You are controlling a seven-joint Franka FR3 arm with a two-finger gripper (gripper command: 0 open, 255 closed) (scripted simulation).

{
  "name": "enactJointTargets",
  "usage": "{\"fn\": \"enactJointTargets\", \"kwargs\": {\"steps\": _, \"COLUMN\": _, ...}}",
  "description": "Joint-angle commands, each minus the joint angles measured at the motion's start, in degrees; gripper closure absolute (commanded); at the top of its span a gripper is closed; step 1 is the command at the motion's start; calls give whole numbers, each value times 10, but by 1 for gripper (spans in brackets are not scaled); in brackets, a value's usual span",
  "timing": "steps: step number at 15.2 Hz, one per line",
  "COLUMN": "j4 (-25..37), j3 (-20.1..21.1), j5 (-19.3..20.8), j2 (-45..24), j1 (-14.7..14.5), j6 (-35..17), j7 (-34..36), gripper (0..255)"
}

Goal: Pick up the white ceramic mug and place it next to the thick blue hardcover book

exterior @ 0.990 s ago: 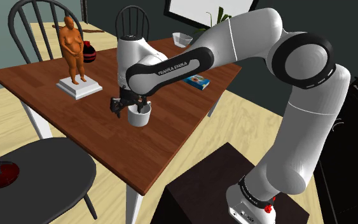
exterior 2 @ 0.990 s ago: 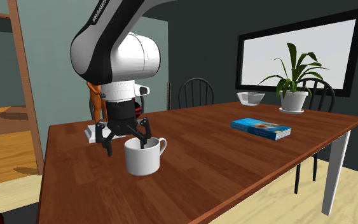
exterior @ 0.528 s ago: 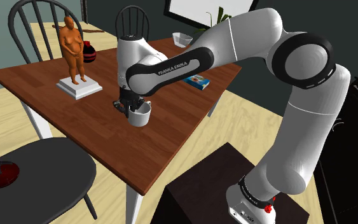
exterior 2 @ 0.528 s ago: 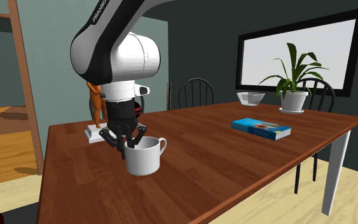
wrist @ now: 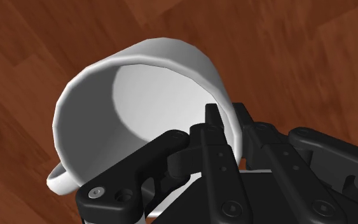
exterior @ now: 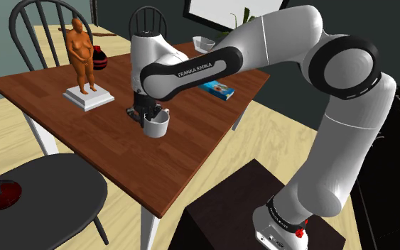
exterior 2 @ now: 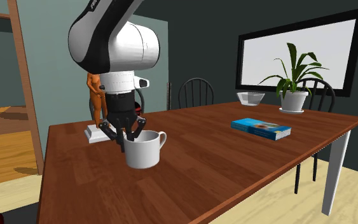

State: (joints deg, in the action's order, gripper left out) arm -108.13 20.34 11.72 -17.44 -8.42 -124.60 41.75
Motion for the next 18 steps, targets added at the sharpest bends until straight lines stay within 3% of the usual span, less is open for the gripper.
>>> {"fn": "enactJointTargets", "kwargs": {"steps": 1, "j4": 5, "j3": 2, "j5": -4, "j2": 8, "j1": 1, "j6": 13, "j7": -3, "gripper": 255}}
{"fn": "enactJointTargets", "kwargs": {"steps": 18, "j4": 80, "j3": 9, "j5": -31, "j2": 53, "j1": 5, "j6": 128, "j7": -26, "gripper": 255}}
